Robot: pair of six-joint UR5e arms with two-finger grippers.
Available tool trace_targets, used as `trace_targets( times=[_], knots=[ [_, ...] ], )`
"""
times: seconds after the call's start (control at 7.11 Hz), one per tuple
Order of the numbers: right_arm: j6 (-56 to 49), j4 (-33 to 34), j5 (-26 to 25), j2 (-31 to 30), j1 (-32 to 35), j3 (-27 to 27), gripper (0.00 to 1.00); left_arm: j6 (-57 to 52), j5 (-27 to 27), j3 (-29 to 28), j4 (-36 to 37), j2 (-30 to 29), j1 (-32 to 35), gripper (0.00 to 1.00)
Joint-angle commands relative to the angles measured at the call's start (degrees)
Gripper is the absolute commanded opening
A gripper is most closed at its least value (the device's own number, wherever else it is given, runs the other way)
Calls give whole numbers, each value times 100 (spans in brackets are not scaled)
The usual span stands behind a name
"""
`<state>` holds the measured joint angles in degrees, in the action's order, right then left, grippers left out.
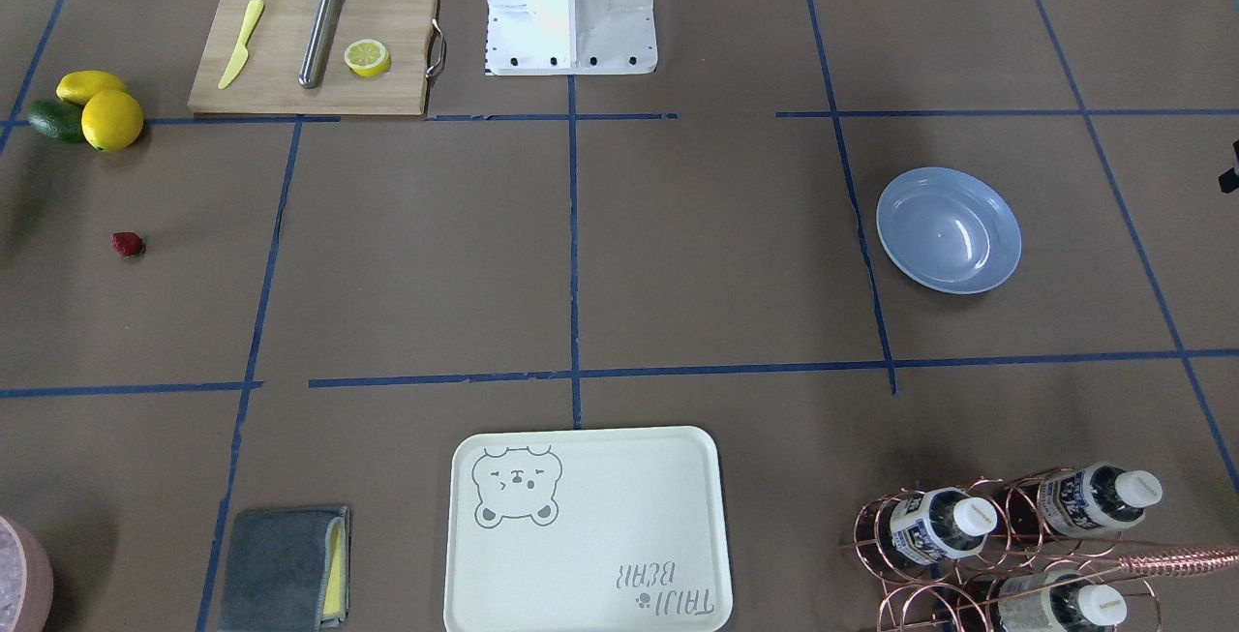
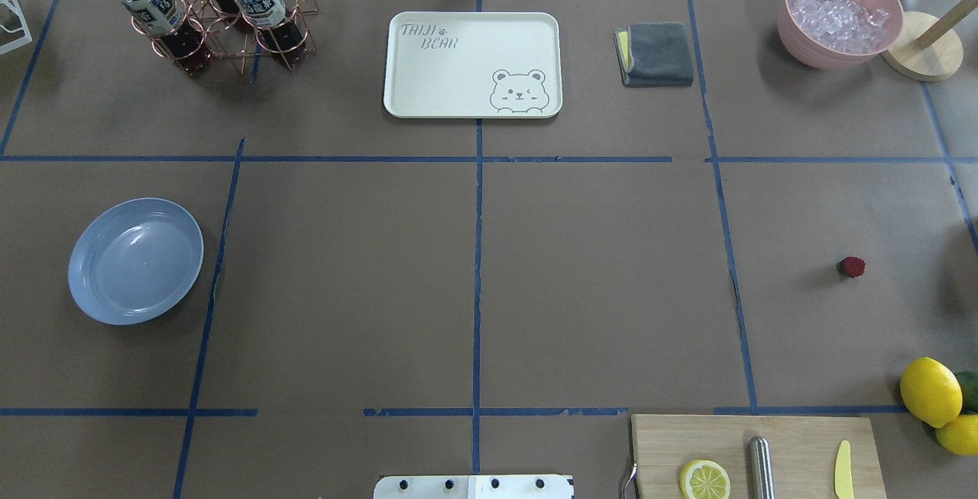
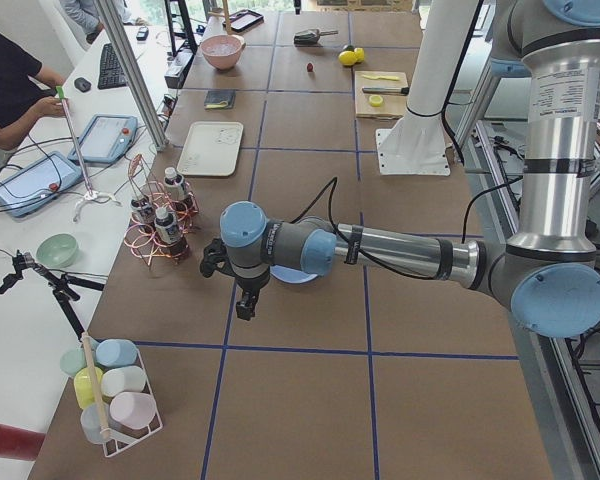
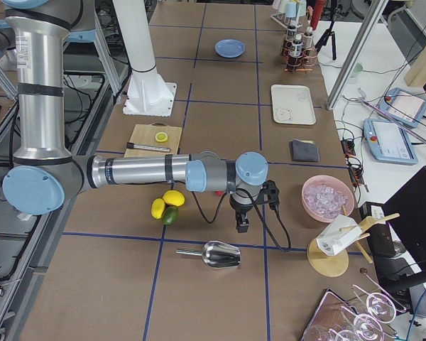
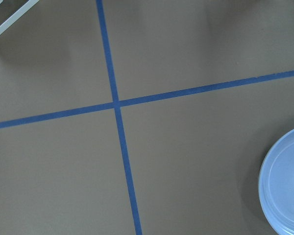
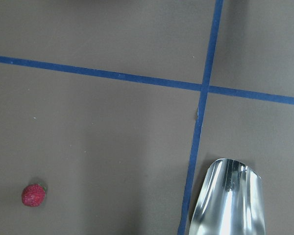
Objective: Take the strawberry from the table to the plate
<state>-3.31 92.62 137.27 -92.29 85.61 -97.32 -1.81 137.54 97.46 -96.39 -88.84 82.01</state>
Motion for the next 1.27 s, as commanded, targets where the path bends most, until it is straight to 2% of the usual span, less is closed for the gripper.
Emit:
trace_targets(
  times=[0.0,0.28,0.42,0.56,0.84,1.12],
  knots=[
    [-12,2,89,-9,-27,3,100,887,36,-296,-1121,-2,-1137,100],
    [6,2,475,-17,-27,20,100,2135,18,-674,-2510,-11,-1966,100],
    [6,2,598,-26,-27,29,100,2689,-43,-727,-2707,-2,-2309,100],
    [-3,2,652,-52,-27,20,100,2912,-43,-763,-2718,-19,-2374,100],
    [-21,2,652,-105,-27,20,100,2923,-52,-876,-2718,-19,-2435,96],
    [-21,-7,652,-105,-36,20,100,2932,-279,-973,-2727,-19,-2567,86]
  ],
)
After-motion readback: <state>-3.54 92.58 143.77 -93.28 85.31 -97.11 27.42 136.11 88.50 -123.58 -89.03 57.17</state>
